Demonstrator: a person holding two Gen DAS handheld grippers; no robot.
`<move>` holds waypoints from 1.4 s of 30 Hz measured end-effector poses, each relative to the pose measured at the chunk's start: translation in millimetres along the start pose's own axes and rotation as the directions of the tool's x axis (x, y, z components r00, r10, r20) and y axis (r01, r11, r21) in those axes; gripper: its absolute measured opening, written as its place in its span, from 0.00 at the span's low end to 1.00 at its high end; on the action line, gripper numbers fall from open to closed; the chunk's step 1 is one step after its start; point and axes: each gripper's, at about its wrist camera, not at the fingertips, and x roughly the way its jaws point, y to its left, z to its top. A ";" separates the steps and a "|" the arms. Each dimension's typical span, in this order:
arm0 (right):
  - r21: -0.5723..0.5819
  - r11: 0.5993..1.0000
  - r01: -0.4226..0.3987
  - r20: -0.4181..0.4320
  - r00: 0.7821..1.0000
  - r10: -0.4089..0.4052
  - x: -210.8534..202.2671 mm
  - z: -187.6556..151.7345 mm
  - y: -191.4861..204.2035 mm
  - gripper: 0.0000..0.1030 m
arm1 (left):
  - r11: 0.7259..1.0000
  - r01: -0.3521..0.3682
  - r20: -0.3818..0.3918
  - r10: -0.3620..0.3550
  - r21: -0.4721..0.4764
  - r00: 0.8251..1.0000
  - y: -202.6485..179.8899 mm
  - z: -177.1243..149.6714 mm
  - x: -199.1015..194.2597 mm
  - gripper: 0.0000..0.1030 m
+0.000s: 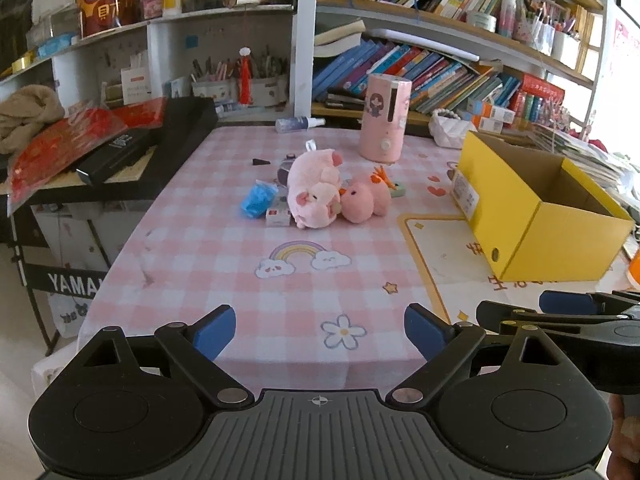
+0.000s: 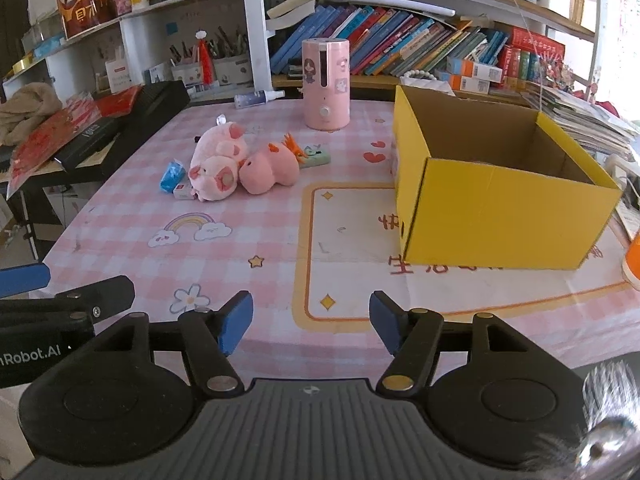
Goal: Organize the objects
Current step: 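Withdraw both tools from the box back over the table, then grasp the small pink pig with the right tool while the left tool grasps the large pink pig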
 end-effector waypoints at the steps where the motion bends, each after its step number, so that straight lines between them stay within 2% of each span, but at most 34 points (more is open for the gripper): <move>1: -0.003 1.000 -0.004 0.000 1.000 0.004 3.6 2.7 -0.2 0.61 | 1.000 -0.007 0.000 0.007 -0.002 1.000 0.2 2.3 2.9 0.91; 22: -0.047 0.991 -0.127 -0.030 0.992 0.125 111.3 90.9 -1.6 0.64 | 0.984 -0.149 -0.040 0.145 -0.101 0.989 19.0 65.2 85.1 0.91; 27: -0.012 0.986 -0.168 -0.039 0.985 0.168 140.6 111.7 -3.5 0.66 | 0.976 -0.183 -0.049 0.178 -0.119 0.983 26.6 81.1 104.4 0.91; 34: 0.074 0.981 -0.177 -0.079 0.980 0.183 190.4 140.6 -10.5 0.68 | 0.968 -0.212 -0.066 0.204 -0.132 0.977 33.2 99.7 130.8 0.91; 42: 0.144 0.966 -0.213 -0.158 0.959 0.235 239.1 153.8 -7.0 0.70 | 0.976 -0.191 -0.069 0.184 -0.107 0.980 29.2 115.4 152.2 0.91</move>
